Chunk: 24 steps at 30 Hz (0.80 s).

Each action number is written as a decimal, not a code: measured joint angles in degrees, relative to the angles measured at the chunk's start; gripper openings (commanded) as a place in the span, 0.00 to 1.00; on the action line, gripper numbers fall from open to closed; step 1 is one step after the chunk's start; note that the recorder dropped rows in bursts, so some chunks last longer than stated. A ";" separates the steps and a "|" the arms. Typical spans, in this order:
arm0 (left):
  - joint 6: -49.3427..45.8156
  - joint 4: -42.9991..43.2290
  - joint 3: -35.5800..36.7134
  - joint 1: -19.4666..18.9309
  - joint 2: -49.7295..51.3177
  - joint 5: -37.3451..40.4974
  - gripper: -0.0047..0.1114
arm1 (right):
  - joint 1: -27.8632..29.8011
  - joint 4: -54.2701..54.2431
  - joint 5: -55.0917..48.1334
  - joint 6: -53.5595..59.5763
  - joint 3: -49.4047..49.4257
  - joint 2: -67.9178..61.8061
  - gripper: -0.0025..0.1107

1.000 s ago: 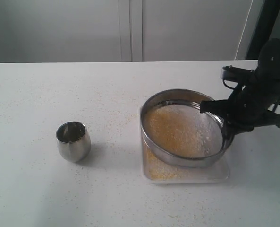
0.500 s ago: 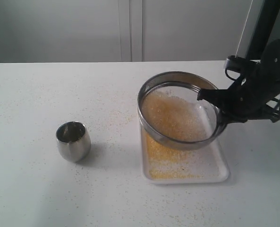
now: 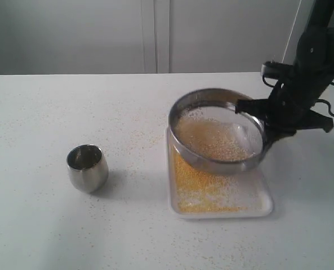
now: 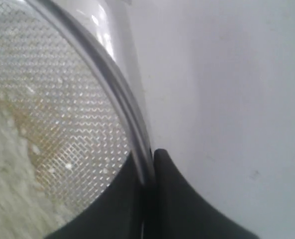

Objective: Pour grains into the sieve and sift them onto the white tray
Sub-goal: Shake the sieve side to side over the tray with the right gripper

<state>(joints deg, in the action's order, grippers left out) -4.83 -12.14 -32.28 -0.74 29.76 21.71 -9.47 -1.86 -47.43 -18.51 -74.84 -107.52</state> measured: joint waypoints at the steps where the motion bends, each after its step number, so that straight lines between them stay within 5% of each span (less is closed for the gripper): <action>1: 0.00 0.00 0.00 0.00 0.00 0.00 0.04 | -0.24 2.72 -1.53 -0.01 2.19 0.84 0.02; 5: 0.00 0.00 0.00 0.00 0.00 0.00 0.04 | -0.83 3.51 6.34 0.28 11.43 6.71 0.02; 10: 0.00 0.00 0.00 0.00 0.00 0.00 0.04 | 0.51 -9.28 1.82 4.87 1.18 -1.26 0.02; 15: 0.00 0.00 0.00 0.00 0.00 0.00 0.04 | 0.51 -9.39 5.08 8.98 9.82 3.87 0.02; 19: 0.00 0.00 0.00 0.00 0.00 0.00 0.04 | 2.72 -17.66 3.29 9.76 2.00 -1.49 0.02; 24: 0.00 0.00 0.00 0.00 0.00 0.00 0.04 | 1.63 -8.59 0.72 9.88 8.95 4.33 0.02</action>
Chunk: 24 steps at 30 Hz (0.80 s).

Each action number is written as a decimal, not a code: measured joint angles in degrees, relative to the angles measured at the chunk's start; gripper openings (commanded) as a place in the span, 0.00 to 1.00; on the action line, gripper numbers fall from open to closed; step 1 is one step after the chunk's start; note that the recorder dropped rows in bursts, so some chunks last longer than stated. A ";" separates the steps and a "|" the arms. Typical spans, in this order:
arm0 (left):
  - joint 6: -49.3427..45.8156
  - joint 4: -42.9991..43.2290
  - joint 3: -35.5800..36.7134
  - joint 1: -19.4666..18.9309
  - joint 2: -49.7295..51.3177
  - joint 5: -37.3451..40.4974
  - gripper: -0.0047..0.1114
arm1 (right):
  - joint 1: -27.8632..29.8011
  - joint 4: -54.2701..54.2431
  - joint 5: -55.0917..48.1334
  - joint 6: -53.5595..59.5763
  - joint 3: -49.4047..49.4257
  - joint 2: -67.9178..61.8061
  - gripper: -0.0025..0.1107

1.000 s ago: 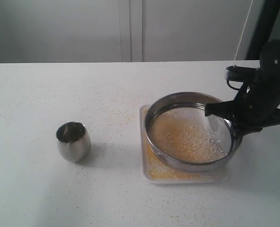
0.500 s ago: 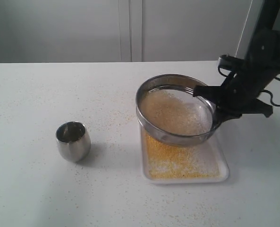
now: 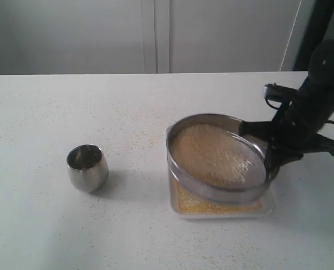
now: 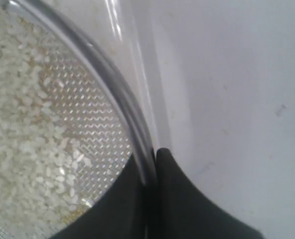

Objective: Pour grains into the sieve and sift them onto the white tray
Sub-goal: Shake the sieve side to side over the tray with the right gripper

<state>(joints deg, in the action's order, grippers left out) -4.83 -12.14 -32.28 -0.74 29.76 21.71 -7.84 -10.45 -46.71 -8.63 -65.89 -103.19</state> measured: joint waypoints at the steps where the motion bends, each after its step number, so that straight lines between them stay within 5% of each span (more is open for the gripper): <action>1: 0.00 0.00 0.00 0.00 0.00 0.00 0.04 | -0.48 1.53 3.09 -0.66 3.05 2.39 0.02; 4: 0.00 0.00 0.00 0.00 0.00 0.00 0.04 | -0.77 0.74 9.42 -2.32 1.32 2.09 0.02; 8: 0.00 0.00 0.00 0.00 0.00 0.00 0.04 | -0.23 2.44 -0.21 -3.37 -6.98 -4.09 0.02; 13: 0.00 0.00 0.00 0.00 0.00 0.00 0.04 | -0.76 7.36 2.38 -3.04 2.86 2.63 0.02; 19: 0.00 0.00 0.00 0.00 0.00 0.00 0.04 | -0.51 0.04 -1.34 -3.22 -8.48 -7.24 0.02; 24: 0.00 0.00 0.00 0.00 0.00 0.00 0.04 | -2.21 5.63 -0.43 -1.60 2.69 1.83 0.02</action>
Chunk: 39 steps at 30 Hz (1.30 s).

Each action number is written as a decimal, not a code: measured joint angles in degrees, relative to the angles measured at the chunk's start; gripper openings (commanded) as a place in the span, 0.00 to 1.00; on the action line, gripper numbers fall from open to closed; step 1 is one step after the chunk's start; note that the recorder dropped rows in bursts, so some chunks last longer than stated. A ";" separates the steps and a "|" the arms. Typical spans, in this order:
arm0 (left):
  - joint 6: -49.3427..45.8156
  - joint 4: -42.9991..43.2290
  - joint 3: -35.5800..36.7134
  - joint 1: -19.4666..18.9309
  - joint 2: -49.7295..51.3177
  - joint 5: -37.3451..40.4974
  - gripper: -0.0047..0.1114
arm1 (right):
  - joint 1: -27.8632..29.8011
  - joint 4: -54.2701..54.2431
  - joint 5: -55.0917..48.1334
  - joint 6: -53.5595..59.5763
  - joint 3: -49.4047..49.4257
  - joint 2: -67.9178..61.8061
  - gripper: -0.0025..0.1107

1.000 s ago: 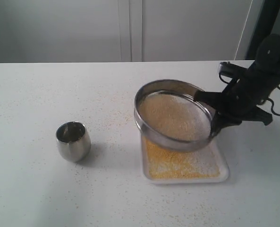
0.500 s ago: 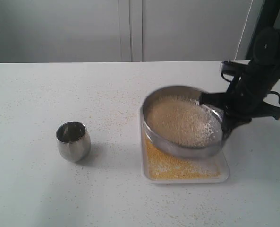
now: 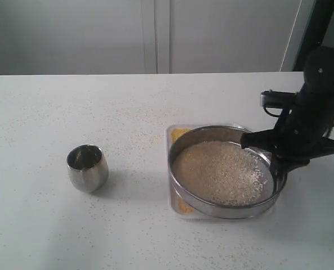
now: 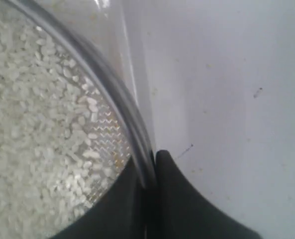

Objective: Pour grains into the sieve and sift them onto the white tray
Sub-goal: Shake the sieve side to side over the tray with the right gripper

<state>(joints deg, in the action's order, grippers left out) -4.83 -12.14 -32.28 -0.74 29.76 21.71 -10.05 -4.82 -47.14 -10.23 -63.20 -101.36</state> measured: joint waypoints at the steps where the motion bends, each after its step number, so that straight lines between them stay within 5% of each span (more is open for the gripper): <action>1: 0.00 0.00 0.00 0.00 0.00 0.00 0.04 | -0.22 -0.50 3.76 0.12 1.11 1.20 0.02; 3: 0.00 0.00 0.00 0.00 0.00 0.00 0.04 | -0.22 -3.27 8.67 -0.06 -1.83 -0.57 0.02; 6: 0.00 0.00 0.00 0.00 0.00 0.00 0.04 | 0.40 -4.88 1.94 -1.01 -9.21 -5.54 0.02; 12: 0.00 0.00 0.00 0.00 0.00 0.00 0.04 | -0.87 1.83 5.84 -2.81 -0.65 0.55 0.02; 17: 0.00 0.00 0.00 0.00 0.00 0.00 0.04 | -0.31 -1.09 -0.06 -4.91 -11.13 -6.47 0.02; 21: 0.00 0.00 0.00 0.00 0.00 0.00 0.04 | -0.67 5.14 -0.76 -3.94 -1.80 0.30 0.02; 25: 0.00 0.00 0.00 0.00 0.00 0.00 0.04 | 0.14 -0.66 8.40 -2.15 -2.91 0.64 0.02; 28: 0.00 0.00 0.00 0.00 0.00 0.00 0.04 | 1.14 -5.74 1.99 -1.40 -10.92 -5.32 0.02; 31: 0.00 0.00 0.00 0.00 0.00 0.00 0.04 | 1.13 -2.56 -1.68 0.08 -6.99 -2.77 0.02; 35: 0.00 0.00 0.00 0.00 0.00 0.00 0.04 | 1.13 -4.06 5.27 1.90 -1.07 2.14 0.02; 39: 0.00 0.00 0.00 0.00 0.00 0.00 0.04 | 1.71 -8.14 5.70 0.06 -8.39 -4.59 0.02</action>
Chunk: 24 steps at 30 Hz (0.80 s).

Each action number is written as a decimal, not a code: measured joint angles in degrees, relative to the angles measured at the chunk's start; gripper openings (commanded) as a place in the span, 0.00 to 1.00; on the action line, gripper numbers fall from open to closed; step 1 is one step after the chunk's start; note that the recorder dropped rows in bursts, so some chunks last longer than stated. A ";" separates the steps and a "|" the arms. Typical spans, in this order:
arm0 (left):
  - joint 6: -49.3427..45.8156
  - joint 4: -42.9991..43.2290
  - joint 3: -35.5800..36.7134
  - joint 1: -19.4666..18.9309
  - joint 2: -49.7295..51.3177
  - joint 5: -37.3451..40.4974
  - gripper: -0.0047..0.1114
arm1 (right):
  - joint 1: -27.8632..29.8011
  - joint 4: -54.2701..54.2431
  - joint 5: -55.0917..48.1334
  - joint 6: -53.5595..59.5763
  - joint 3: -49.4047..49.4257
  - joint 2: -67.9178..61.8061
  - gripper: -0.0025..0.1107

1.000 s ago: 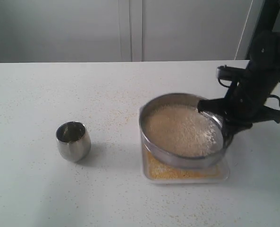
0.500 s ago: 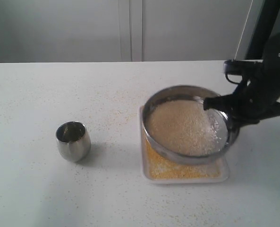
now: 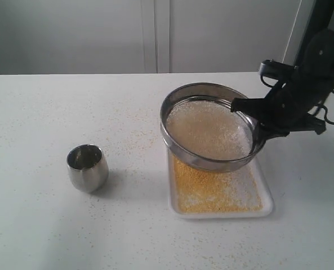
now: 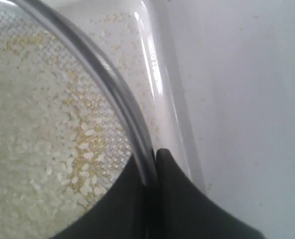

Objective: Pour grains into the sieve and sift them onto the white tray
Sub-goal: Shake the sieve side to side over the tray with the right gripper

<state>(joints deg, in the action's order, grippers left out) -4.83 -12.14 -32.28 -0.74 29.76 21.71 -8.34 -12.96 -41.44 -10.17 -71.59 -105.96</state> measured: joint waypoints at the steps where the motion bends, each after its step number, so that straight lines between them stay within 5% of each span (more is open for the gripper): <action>1: 0.00 0.00 0.00 0.00 0.00 0.00 0.04 | 0.28 -0.19 -3.18 0.01 -1.71 -1.31 0.02; 4: 0.00 0.00 0.00 0.00 0.00 0.00 0.04 | -0.04 3.83 -9.09 2.47 1.34 0.60 0.02; 7: 0.00 0.00 0.00 0.00 0.00 0.00 0.04 | -1.25 5.45 -2.43 3.76 7.59 5.09 0.02; 10: 0.00 0.00 0.00 0.00 0.00 0.00 0.04 | -1.29 2.89 3.46 0.83 4.32 3.03 0.02; 12: 0.00 0.00 0.00 0.00 0.00 0.00 0.04 | -0.60 4.22 -3.69 -0.29 -1.34 0.19 0.02; 14: 0.00 0.00 0.00 0.00 0.00 0.00 0.04 | -1.19 10.55 -9.23 0.10 1.88 3.04 0.02; 16: 0.00 0.00 0.00 0.00 0.00 0.00 0.04 | -2.07 12.96 -4.38 0.38 4.98 6.00 0.02; 17: 0.00 0.00 0.00 0.00 0.00 0.00 0.04 | -2.35 11.87 0.65 -1.83 2.39 4.19 0.02; 19: 0.00 0.00 0.00 0.00 0.00 0.00 0.04 | -2.35 10.80 -5.01 -3.88 -4.62 -0.47 0.02; 22: 0.00 0.00 0.00 0.00 0.00 0.00 0.04 | -2.59 13.72 -13.34 -2.02 -0.26 1.58 0.02; 24: 0.00 0.00 0.00 0.00 0.00 0.00 0.04 | -2.59 12.96 -5.63 -1.85 2.16 3.62 0.02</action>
<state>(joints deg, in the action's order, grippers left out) -4.83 -12.14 -32.28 -0.74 29.76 21.71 -10.93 0.00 -47.07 -12.02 -69.43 -102.34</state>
